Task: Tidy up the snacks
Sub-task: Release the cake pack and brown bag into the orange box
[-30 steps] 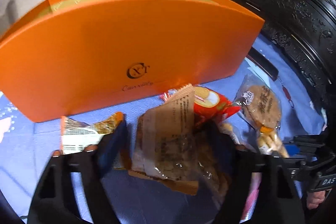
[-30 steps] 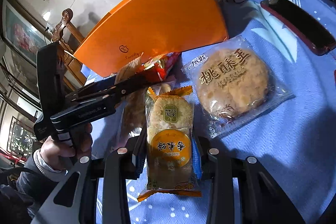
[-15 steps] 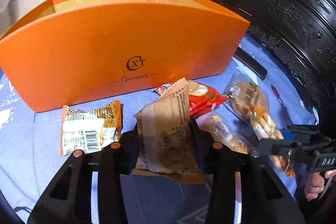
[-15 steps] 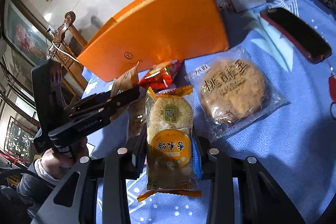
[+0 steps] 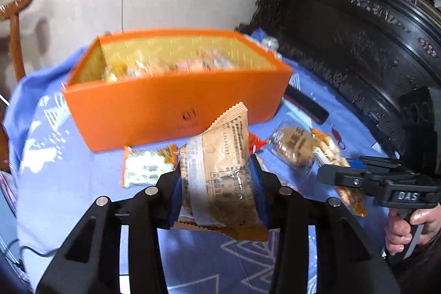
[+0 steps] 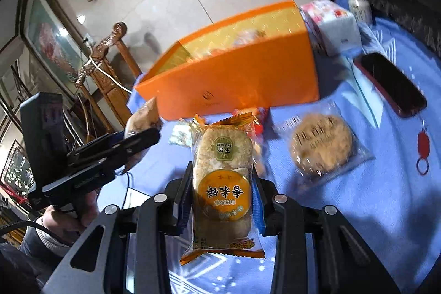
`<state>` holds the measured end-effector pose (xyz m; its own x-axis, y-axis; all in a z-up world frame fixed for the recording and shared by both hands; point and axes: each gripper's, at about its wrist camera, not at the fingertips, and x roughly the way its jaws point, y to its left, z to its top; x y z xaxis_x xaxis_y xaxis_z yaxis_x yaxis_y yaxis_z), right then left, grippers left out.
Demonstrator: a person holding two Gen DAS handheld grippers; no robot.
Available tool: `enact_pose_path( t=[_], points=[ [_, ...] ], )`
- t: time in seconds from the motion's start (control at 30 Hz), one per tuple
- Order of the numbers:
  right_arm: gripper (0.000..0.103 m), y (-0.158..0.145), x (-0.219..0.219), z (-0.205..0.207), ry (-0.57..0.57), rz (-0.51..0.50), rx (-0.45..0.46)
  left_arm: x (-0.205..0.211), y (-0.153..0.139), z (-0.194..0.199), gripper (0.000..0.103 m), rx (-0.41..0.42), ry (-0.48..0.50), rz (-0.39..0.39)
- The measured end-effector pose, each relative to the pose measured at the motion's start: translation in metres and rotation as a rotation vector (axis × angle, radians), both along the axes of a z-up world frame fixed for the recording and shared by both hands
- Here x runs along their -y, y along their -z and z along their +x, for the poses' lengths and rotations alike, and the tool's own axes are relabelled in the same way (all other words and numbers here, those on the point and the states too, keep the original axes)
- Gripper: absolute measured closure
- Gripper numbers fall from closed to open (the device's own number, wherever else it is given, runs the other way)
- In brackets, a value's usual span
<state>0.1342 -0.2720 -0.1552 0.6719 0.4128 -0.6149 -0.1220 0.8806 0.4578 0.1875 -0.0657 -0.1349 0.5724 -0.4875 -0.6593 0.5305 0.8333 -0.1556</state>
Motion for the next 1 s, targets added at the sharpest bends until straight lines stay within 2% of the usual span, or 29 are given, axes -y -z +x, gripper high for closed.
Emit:
enact_pose_path(
  t=[0.2, 0.4, 0.53, 0.63, 0.67, 0.7, 0.73, 0.77, 0.8, 0.87, 0.93, 1.0],
  points=[
    [0.067, -0.049, 0.001, 0.019, 0.003, -0.001, 0.118, -0.024, -0.050, 0.013, 0.061, 0.057, -0.046, -0.061],
    [0.067, -0.104, 0.011, 0.063, 0.049, -0.044, 0.257, -0.037, -0.096, 0.065, 0.061, 0.096, -0.096, -0.128],
    [0.067, -0.127, 0.014, 0.105, 0.060, -0.088, 0.307, -0.029, -0.115, 0.103, 0.061, 0.136, -0.124, -0.117],
    [0.067, -0.133, 0.011, 0.135, 0.059, -0.115, 0.328, -0.021, -0.122, 0.136, 0.060, 0.141, -0.141, -0.097],
    [0.066, -0.131, 0.007, 0.145, 0.046, -0.126, 0.327, -0.017, -0.120, 0.149, 0.053, 0.131, -0.149, -0.086],
    [0.056, -0.129, 0.002, 0.157, 0.029, -0.149, 0.316, -0.014, -0.116, 0.163, 0.014, 0.102, -0.167, -0.074],
    [0.048, -0.122, -0.004, 0.171, 0.039, -0.213, 0.286, -0.013, -0.112, 0.172, 0.005, 0.078, -0.208, -0.053],
    [0.042, -0.119, -0.007, 0.174, 0.073, -0.257, 0.274, -0.014, -0.106, 0.180, 0.005, 0.053, -0.297, -0.023],
    [0.041, -0.116, -0.007, 0.171, 0.093, -0.274, 0.279, -0.018, -0.103, 0.180, 0.005, 0.037, -0.327, -0.029],
    [0.032, -0.106, -0.007, 0.153, 0.080, -0.235, 0.300, -0.030, -0.100, 0.161, 0.004, 0.055, -0.322, -0.111],
    [0.029, -0.093, -0.004, 0.133, 0.089, -0.211, 0.281, -0.040, -0.094, 0.141, 0.004, 0.090, -0.337, -0.123],
    [0.024, -0.079, -0.002, 0.116, 0.083, -0.194, 0.245, -0.049, -0.081, 0.122, 0.004, 0.084, -0.366, -0.110]
  ],
)
